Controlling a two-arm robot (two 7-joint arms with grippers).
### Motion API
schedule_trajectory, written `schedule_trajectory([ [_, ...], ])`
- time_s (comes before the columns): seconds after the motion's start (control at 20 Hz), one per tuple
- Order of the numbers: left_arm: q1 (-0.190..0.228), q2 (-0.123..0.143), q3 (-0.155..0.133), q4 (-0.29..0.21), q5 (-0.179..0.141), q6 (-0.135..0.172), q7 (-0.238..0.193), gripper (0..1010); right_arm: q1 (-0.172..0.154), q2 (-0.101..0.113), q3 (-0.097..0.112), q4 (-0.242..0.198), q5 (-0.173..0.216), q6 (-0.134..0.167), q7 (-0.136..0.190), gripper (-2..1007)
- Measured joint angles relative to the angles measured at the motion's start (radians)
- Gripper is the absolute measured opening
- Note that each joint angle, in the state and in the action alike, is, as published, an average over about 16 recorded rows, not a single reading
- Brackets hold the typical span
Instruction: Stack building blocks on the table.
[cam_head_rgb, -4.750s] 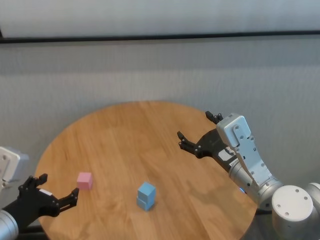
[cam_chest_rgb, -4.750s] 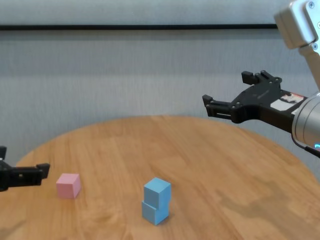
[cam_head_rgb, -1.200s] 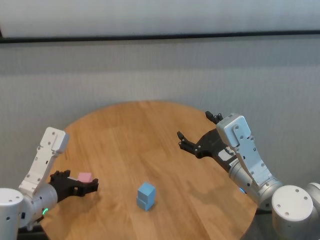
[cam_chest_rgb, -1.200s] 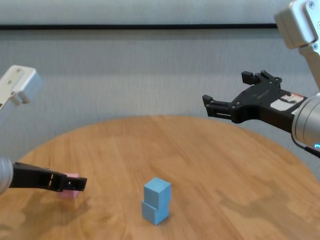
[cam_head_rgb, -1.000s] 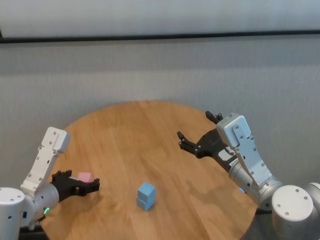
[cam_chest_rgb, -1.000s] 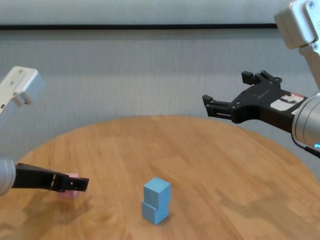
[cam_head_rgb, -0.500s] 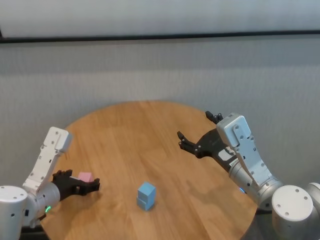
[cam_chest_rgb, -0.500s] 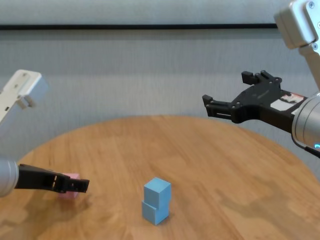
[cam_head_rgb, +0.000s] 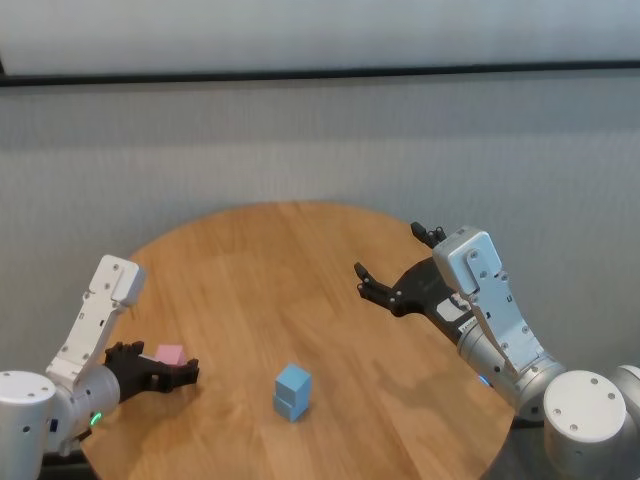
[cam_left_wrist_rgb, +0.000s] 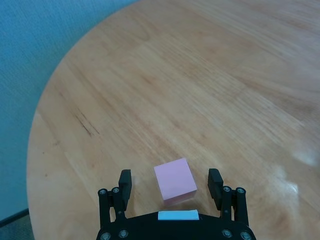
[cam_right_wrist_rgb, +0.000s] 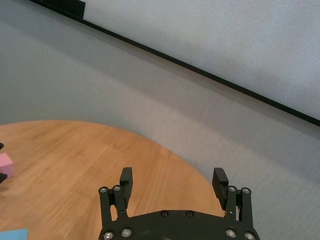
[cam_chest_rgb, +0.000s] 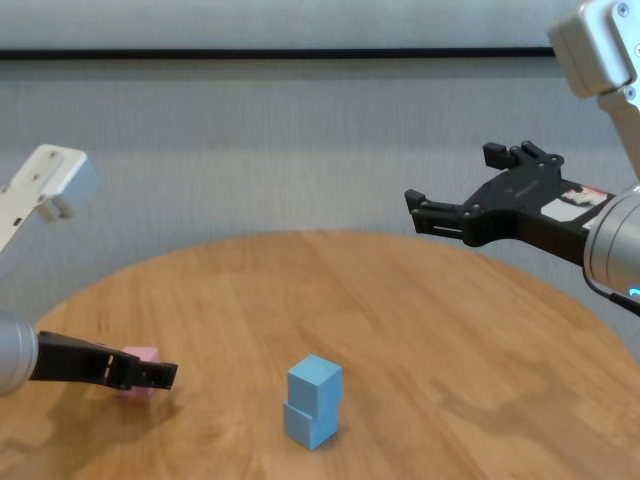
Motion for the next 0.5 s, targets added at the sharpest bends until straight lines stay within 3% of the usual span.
schedule_trajectory([
  [0.5,0.003,0.001,-0.001,-0.005,-0.001,0.000,0.003,786,0.000,0.000,0.000,0.000,0.000,0.000,0.000,1005],
])
